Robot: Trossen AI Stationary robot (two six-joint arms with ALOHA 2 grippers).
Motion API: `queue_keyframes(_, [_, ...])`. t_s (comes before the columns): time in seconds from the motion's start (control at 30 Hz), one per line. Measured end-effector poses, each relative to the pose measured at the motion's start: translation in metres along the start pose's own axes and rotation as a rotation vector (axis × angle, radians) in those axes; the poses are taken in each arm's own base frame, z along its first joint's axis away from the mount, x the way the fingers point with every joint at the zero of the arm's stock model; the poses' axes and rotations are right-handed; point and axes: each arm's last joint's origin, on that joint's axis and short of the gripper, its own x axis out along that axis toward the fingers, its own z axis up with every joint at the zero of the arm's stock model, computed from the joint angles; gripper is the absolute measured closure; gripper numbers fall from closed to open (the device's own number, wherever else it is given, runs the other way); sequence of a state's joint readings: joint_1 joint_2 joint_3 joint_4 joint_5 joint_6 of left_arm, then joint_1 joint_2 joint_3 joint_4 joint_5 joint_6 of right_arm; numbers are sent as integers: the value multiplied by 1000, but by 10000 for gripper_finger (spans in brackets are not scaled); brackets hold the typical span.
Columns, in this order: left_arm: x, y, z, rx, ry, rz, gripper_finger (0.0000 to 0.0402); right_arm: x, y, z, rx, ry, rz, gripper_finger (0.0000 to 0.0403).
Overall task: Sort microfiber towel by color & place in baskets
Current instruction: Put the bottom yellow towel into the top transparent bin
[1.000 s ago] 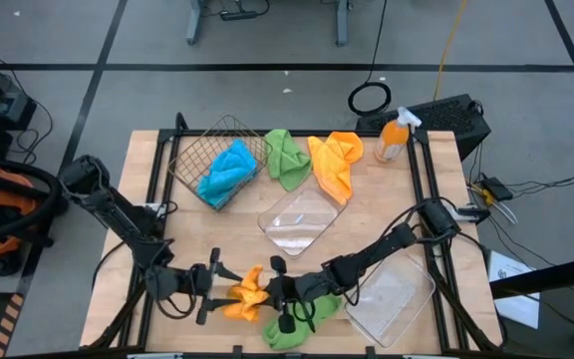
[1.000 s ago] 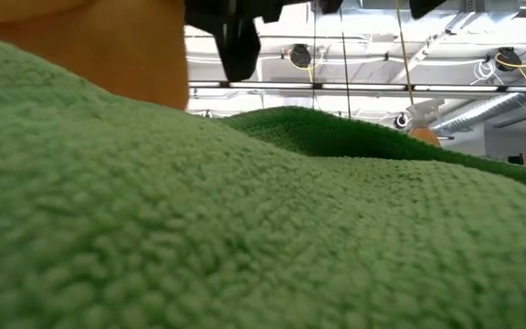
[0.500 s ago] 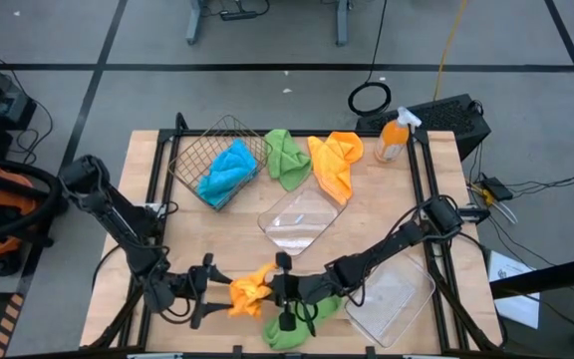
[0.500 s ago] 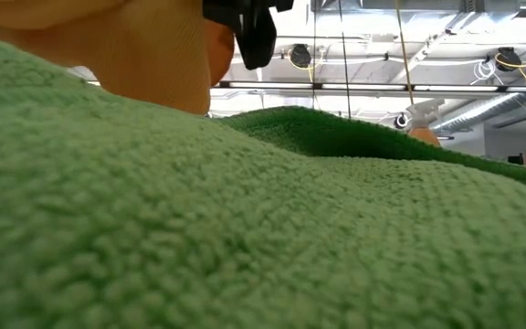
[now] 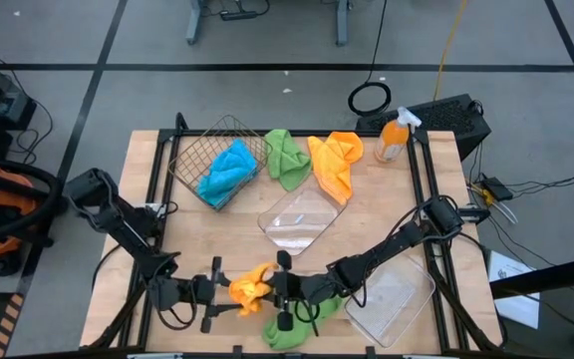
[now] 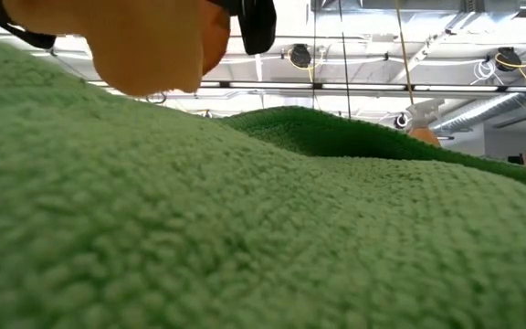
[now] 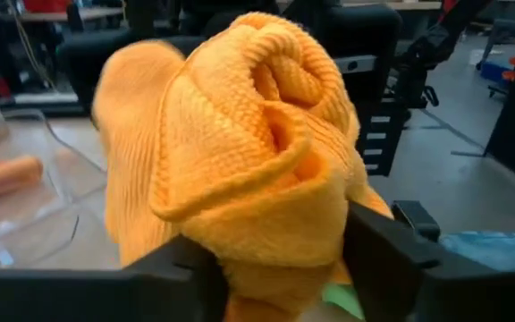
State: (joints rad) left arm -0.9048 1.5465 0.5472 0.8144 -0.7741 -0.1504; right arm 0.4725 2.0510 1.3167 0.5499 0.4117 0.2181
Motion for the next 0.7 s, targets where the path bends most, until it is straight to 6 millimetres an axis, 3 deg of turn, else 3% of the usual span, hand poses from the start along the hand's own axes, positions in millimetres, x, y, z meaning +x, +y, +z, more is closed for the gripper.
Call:
queue_keyframes(0.17, [5,0,-1,54,-7,34,321,0,0,0,53,-1,-4,288])
queue_keyframes(0.3, [9,0,0,87,-8,42,370,-1,2,-1,58,1,7,238])
queue_keyframes(0.4, [10,-1,3,91,-17,48,377,-1,4,-1,58,10,54,194])
queue_keyframes(0.57, [10,0,4,87,-25,55,352,1,4,-5,54,26,73,125])
queue_keyframes(0.7, [13,1,6,81,-33,65,349,2,3,-7,52,33,68,101])
